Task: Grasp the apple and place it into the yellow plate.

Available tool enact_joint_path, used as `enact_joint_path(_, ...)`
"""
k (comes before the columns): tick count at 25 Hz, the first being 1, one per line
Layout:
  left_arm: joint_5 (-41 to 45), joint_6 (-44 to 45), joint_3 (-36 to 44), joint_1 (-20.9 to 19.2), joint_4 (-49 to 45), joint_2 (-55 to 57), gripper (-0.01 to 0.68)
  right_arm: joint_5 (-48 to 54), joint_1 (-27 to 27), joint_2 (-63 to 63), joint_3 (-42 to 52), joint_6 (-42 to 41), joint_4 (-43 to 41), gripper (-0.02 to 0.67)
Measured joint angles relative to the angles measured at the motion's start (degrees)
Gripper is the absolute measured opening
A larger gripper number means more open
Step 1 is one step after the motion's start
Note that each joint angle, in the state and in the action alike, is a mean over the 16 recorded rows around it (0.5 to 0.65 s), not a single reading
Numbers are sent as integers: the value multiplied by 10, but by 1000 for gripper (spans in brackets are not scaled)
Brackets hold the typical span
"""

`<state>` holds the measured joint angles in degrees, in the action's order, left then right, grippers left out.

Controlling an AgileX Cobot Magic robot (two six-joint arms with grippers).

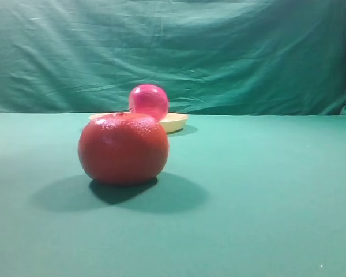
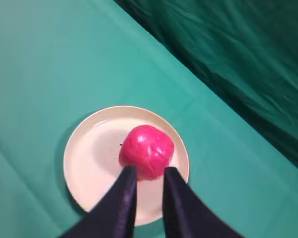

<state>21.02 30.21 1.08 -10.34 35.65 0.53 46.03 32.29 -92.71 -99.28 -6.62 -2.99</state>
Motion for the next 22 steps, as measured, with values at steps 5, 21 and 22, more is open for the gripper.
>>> enact_joint_path(5,0,0,0,0,0,0,157,-18,0,120,93,38,-13,0)
enact_joint_path(21,0,0,0,0,0,0,157,-194,0,569,540,56,-16,0)
enact_joint_path(22,0,0,0,0,0,0,157,-194,0,591,559,57,-17,0)
